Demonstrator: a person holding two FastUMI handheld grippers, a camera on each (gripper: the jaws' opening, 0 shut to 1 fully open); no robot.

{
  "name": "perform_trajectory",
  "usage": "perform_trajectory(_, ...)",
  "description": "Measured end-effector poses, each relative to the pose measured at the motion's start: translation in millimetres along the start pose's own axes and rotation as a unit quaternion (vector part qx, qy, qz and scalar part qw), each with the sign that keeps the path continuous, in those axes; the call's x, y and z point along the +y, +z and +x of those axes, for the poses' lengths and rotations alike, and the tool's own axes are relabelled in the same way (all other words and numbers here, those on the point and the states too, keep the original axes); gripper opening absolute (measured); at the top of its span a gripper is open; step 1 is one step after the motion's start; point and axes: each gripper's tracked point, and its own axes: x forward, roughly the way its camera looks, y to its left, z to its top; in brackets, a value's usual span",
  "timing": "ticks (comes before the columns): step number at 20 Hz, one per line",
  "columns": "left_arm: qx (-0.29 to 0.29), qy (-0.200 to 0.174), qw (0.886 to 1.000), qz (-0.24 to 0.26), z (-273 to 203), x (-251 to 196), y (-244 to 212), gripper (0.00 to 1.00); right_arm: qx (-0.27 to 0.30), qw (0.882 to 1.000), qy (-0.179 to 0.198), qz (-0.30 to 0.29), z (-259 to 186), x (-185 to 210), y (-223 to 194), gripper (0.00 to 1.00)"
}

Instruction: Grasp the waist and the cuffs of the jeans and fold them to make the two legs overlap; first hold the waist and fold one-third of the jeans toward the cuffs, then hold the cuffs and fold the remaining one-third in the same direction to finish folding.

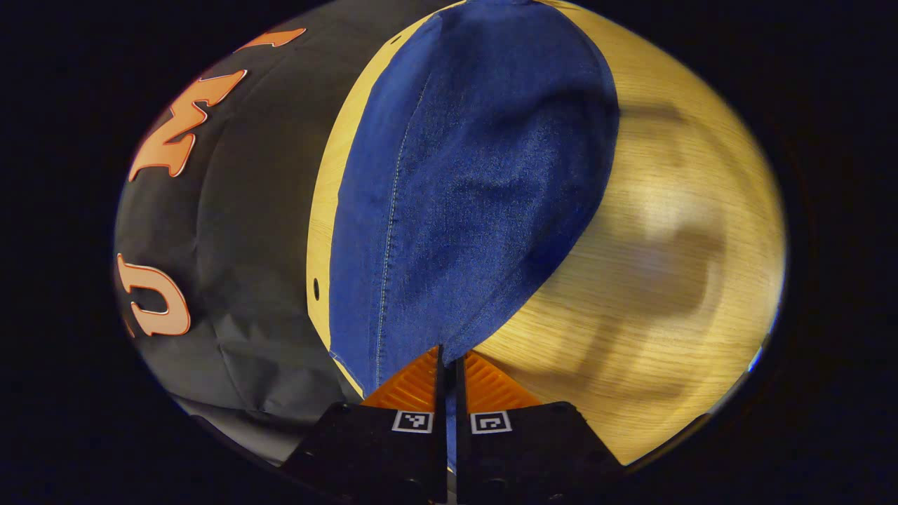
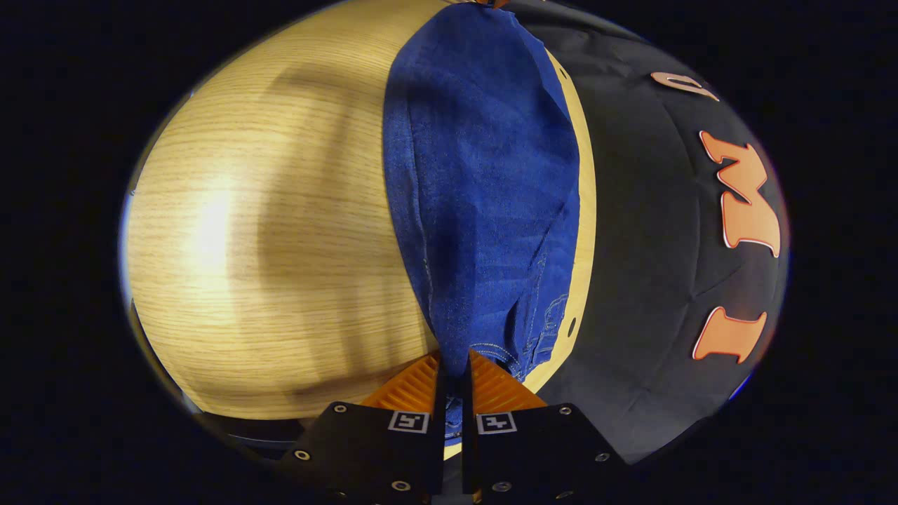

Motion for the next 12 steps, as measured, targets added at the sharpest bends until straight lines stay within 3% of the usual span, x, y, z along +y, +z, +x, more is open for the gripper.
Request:
perform_trajectory(1,0.002,-0.001,1.000,0.005,-1,1,1,0.06,0.000,0.999,0.030,0.035,-12,4,0,0.05)
perform_trajectory(4,0.019,0.003,0.999,0.030,-16,16,-1,0.05,-0.020,0.993,0.080,0.088,0,0,-5,0.05)
perform_trajectory(6,0.023,-0.003,1.000,0.014,-29,32,1,0.02,-0.031,0.987,0.116,0.108,-10,-9,-9,0.05)
perform_trajectory(7,0.015,-0.030,0.999,-0.004,-30,34,2,0.05,-0.028,0.983,0.135,0.121,-15,-15,-12,0.05)
perform_trajectory(8,-0.002,-0.072,0.997,-0.003,-26,41,4,0.05,-0.021,0.977,0.155,0.147,-23,-32,-16,0.05)
perform_trajectory(12,-0.020,-0.176,0.984,0.019,-23,71,4,0.05,-0.005,0.951,0.224,0.214,-37,-84,-9,0.04)
